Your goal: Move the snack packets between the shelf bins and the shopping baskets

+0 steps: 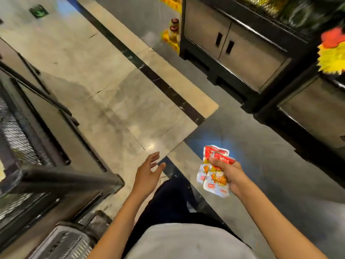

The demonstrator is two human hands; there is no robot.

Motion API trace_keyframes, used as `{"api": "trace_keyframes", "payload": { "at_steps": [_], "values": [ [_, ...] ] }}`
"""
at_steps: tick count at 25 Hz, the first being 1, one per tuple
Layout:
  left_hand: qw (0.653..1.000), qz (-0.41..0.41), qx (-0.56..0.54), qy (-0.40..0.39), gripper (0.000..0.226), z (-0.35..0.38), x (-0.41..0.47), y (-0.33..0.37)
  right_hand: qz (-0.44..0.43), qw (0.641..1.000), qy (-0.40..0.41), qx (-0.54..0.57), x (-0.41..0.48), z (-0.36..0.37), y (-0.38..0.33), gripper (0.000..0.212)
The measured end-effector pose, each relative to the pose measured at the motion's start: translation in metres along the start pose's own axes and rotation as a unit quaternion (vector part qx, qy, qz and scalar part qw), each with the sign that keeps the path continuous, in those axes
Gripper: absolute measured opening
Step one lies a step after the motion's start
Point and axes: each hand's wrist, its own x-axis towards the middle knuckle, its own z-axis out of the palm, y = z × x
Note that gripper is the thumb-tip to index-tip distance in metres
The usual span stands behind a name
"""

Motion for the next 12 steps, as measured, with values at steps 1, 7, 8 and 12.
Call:
{"api": "trace_keyframes", "payload": {
  "at_steps": [1, 7, 8, 12],
  "values": [
    [1.000, -0.010, 0.003, 0.002, 0.040, 0.001, 0.007, 0.006, -0.005, 1.000, 0.003, 0.004, 0.008, 0.003, -0.014, 0.038],
    [0.999, 0.011, 0.021, -0.029, 0.041, 0.024, 0.143, 0.074, -0.004, 0.998, 0.033, 0.048, 0.094, 0.018, -0.119, 0.026],
    [0.999, 0.017, 0.033, -0.040, 0.041, 0.027, 0.176, 0.098, -0.001, 0.997, 0.047, 0.057, 0.108, 0.021, -0.138, 0.026],
    [0.987, 0.092, 0.089, -0.098, 0.040, 0.048, 0.294, 0.204, -0.005, 0.989, 0.087, 0.121, 0.144, 0.028, -0.202, 0.029]
  ]
}}
